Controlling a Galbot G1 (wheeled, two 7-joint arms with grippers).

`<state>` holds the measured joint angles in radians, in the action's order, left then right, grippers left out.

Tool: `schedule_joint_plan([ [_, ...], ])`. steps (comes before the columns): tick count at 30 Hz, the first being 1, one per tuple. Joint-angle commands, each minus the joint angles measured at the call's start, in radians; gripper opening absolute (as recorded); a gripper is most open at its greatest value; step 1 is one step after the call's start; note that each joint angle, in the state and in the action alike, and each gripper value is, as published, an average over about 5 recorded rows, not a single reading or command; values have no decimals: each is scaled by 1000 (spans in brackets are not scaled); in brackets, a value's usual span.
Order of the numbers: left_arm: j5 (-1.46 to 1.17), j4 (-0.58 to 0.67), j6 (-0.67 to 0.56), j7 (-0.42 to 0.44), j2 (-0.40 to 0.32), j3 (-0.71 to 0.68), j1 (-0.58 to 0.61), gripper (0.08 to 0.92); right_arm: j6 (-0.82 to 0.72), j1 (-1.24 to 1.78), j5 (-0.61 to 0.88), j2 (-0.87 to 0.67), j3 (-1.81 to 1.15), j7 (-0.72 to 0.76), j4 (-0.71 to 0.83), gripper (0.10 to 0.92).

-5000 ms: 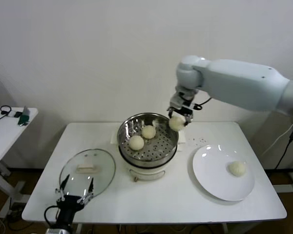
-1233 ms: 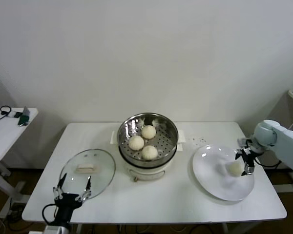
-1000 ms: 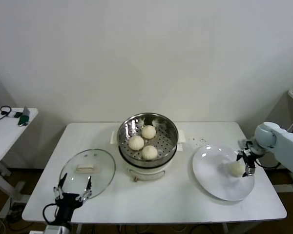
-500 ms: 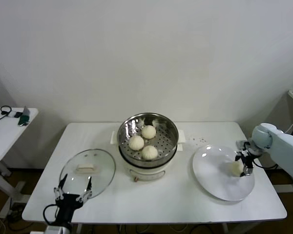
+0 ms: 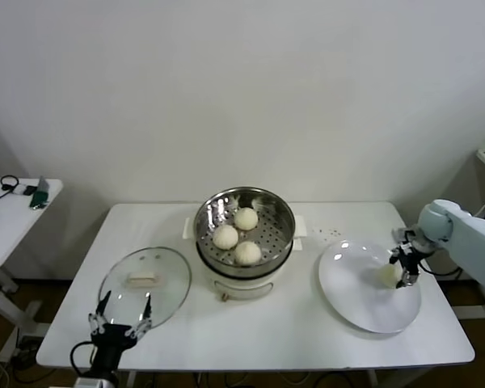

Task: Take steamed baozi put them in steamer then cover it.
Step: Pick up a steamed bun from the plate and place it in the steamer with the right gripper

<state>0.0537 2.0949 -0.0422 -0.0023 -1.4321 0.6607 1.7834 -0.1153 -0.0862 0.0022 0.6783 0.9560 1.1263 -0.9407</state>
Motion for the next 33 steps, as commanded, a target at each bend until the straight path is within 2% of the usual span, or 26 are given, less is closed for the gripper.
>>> schedule_joint_plan([
  [1,-1,3,-3,1,-1,-10,1,823,-66,-322,293,44,287,-6,-18,695],
  [8,6,19,-4,3,16,-30,15,823,-123,-661,610,212,586,-28,-46,696],
  [14,12,25,-15,4,28,-50,18,823,-151,-791,825,386,736,-44,-44,696],
  [23,-3,51,-20,5,44,-60,26,823,-202,-790,1011,613,782,-97,-37,696],
  [33,-22,53,-17,5,64,-61,12,823,-204,-724,1014,722,850,-108,3,696],
])
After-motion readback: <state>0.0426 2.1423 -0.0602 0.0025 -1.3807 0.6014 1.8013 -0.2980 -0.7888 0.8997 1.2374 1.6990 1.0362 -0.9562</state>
